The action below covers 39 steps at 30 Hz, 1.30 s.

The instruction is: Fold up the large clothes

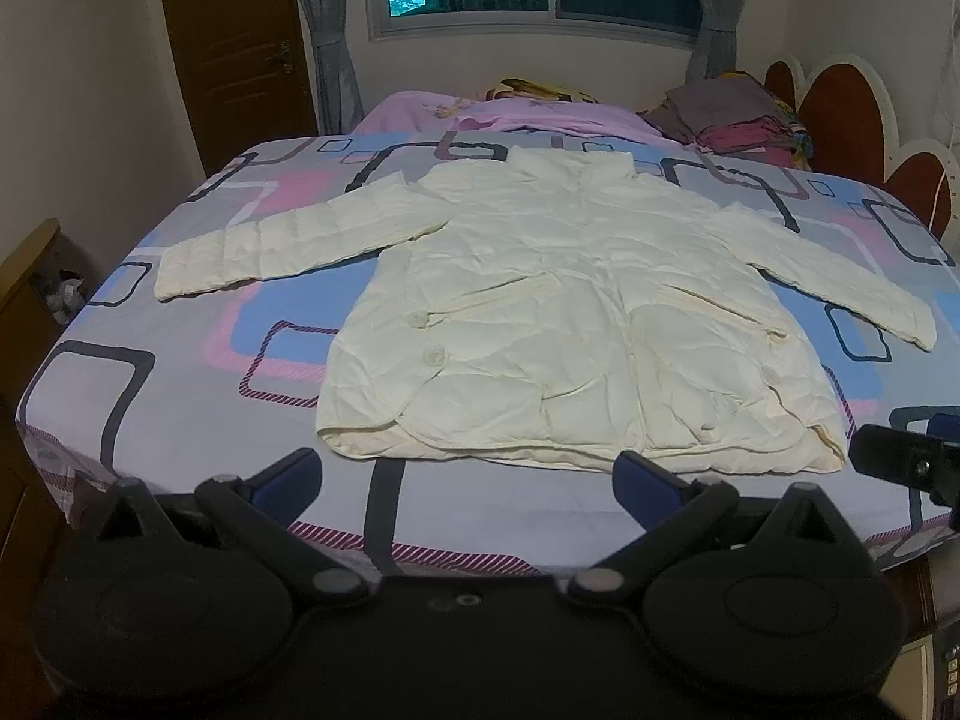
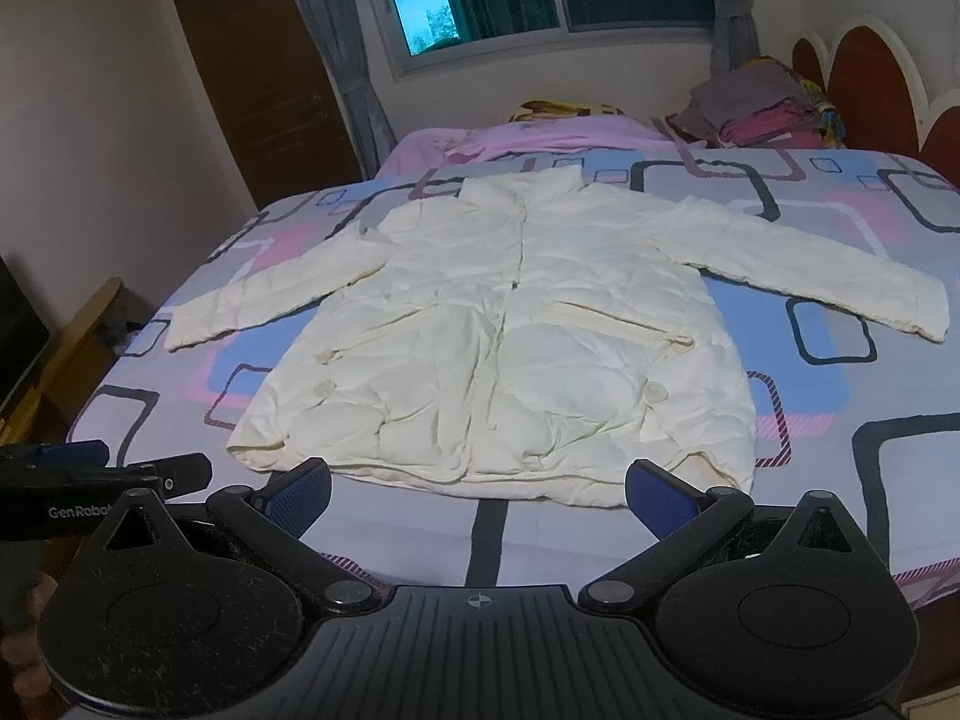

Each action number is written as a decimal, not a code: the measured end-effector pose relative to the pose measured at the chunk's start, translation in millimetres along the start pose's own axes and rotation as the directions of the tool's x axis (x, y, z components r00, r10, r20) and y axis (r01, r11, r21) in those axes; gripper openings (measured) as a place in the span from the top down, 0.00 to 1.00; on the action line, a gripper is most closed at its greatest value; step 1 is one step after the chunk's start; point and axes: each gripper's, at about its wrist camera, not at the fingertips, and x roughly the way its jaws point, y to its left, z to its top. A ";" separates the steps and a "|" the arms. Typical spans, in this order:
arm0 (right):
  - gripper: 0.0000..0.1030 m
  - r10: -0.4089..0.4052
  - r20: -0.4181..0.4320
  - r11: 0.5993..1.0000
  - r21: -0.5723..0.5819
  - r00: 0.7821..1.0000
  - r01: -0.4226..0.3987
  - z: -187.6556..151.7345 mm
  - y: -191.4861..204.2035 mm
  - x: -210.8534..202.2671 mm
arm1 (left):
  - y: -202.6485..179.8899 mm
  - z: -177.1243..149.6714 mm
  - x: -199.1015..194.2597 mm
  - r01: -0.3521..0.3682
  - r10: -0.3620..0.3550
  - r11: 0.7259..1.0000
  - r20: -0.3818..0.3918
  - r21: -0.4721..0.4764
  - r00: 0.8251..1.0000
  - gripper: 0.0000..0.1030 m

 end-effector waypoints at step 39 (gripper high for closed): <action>0.00 0.000 0.003 0.999 0.042 1.000 0.000 10.0 -20.2 5.5 | -9.0 11.8 11.4 0.013 -0.013 1.000 -0.017 0.010 1.000 0.00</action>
